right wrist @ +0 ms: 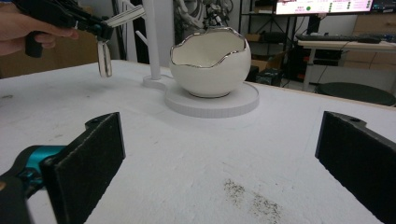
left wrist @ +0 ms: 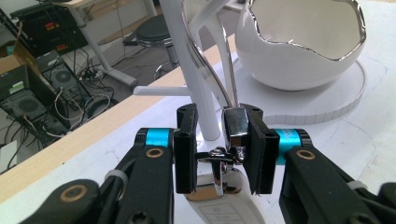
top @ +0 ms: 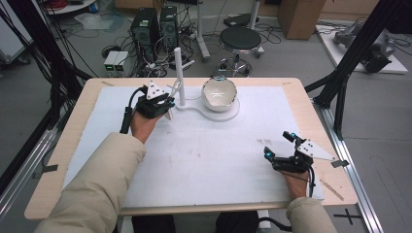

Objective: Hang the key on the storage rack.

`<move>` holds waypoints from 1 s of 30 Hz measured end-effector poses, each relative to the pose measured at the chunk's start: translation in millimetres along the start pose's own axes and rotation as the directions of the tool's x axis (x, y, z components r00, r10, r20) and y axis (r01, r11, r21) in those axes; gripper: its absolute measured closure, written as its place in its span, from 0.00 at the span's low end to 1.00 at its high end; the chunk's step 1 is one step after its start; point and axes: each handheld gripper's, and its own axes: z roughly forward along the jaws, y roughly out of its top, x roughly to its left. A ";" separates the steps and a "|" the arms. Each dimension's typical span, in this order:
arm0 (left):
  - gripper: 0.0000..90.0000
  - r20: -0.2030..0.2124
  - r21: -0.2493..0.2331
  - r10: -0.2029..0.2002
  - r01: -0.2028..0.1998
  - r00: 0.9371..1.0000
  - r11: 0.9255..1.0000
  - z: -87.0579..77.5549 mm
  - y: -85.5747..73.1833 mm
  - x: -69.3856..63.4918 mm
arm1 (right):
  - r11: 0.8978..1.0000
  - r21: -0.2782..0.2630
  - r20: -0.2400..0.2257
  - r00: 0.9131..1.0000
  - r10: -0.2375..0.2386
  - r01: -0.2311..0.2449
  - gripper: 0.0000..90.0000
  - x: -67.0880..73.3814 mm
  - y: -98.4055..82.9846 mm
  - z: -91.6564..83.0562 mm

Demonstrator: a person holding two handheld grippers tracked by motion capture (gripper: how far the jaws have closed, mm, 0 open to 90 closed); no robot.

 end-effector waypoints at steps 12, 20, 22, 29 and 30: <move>0.61 0.003 0.060 0.039 -0.039 0.999 0.997 4.8 -8.6 -1.0 | 1.000 -0.002 0.007 1.000 -0.001 0.001 0.01 0.5 -0.2 -0.1; 0.37 0.125 0.010 -0.048 0.048 0.991 0.999 -4.3 -21.3 12.0 | 1.000 0.002 0.008 1.000 -0.005 0.005 0.01 1.3 -0.3 0.3; 0.32 0.162 0.004 -0.070 0.070 0.984 0.998 -10.9 -26.7 16.2 | 1.000 0.007 0.007 1.000 -0.005 0.005 0.01 1.6 -0.3 0.1; 0.11 0.204 -0.049 -0.111 0.124 0.973 0.991 -49.1 -48.8 22.2 | 1.000 0.006 0.009 1.000 0.009 -0.009 0.01 1.2 -0.4 -0.2; 0.08 0.226 -0.069 -0.121 0.140 0.967 0.988 -56.8 -53.5 24.2 | 1.000 -0.001 0.011 1.000 0.000 0.000 0.01 0.3 -0.4 0.2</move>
